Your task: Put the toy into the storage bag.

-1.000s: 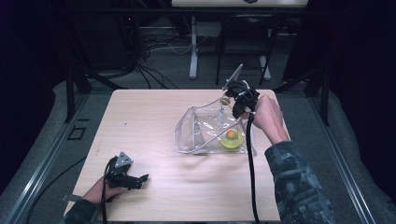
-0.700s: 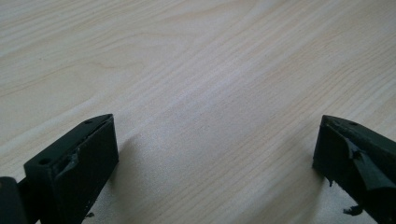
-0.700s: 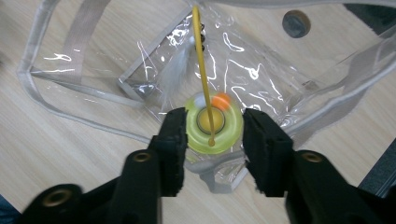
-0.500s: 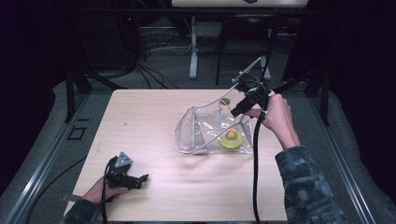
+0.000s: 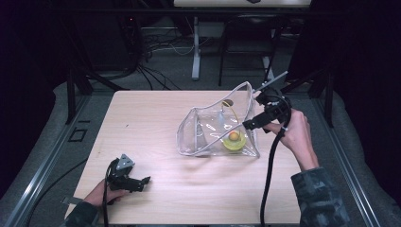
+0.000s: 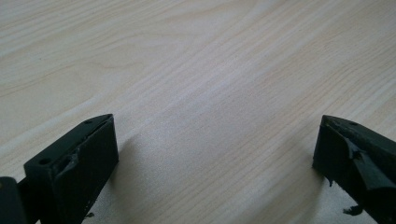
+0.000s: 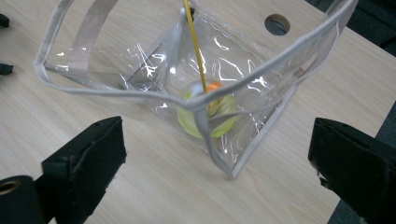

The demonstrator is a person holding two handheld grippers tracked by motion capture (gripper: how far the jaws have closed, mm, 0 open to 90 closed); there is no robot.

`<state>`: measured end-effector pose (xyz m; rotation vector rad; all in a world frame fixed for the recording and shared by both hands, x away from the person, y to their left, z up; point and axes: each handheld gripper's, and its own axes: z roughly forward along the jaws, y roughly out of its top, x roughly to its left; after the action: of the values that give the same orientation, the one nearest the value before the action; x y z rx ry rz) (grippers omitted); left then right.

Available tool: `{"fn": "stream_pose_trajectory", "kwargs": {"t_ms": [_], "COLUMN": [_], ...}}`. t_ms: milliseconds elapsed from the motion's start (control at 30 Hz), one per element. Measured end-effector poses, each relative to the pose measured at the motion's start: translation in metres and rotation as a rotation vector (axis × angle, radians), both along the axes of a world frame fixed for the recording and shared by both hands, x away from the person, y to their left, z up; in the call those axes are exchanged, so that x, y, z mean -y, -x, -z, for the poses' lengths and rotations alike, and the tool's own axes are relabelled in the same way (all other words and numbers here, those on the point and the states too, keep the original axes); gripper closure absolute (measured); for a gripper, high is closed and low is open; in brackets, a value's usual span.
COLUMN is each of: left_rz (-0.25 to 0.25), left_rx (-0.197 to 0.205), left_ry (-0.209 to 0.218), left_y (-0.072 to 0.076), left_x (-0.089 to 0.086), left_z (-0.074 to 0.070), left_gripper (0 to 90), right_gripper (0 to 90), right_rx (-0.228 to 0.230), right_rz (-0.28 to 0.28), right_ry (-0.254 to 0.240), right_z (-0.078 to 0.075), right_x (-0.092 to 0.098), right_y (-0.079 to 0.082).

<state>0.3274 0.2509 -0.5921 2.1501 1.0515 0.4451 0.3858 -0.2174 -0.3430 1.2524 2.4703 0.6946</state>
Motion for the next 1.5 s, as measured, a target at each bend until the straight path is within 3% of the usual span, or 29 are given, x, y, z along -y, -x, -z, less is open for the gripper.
{"fn": "stream_pose_trajectory", "kwargs": {"t_ms": [233, 333, 400, 433, 533, 567, 1033, 1233, 1500], "left_rz": [0.0, 0.0, 0.0, 0.0, 0.0, 0.0, 0.0, 0.0, 0.0], "left_rx": [0.0, 0.0, 0.0, 0.0, 0.0, 0.0, 0.0, 0.0, 0.0], "left_ry": [0.0, 0.0, 0.0, 0.0, 0.0, 0.0, 0.0, 0.0, 0.0], "left_y": [0.0, 0.0, 0.0, 0.0, 0.0, 0.0, 0.0, 0.0, 0.0], "left_x": [0.0, 0.0, 0.0, 0.0, 0.0, 0.0, 0.0, 0.0, 0.0], "left_z": [0.0, 0.0, 0.0, 0.0, 0.0, 0.0, 0.0, 0.0, 0.0], "left_gripper": [0.0, 0.0, 0.0, 0.0, 0.0, 0.0, 0.0, 0.0, 0.0], "right_gripper": [0.0, 0.0, 0.0, 0.0, 0.0, 0.0, 0.0, 0.0, 0.3], "right_rx": [0.022, 0.027, 0.026, 0.01, 0.0, -0.004, -0.065, -0.101, -0.162], "right_rz": [0.032, 0.05, 0.054, 0.06, 0.067, 0.075, 0.104, 0.113, 0.126], "right_ry": [-0.022, -0.034, -0.036, -0.048, -0.047, -0.048, -0.079, -0.038, -0.012], "right_z": [0.021, 0.041, 0.046, 0.057, 0.068, 0.078, 0.139, 0.171, 0.193], "right_x": [0.018, 0.026, 0.029, 0.033, 0.036, 0.04, 0.054, 0.058, 0.064], "right_y": [0.021, 0.034, 0.036, 0.041, 0.045, 0.05, 0.068, 0.077, 0.08]}}
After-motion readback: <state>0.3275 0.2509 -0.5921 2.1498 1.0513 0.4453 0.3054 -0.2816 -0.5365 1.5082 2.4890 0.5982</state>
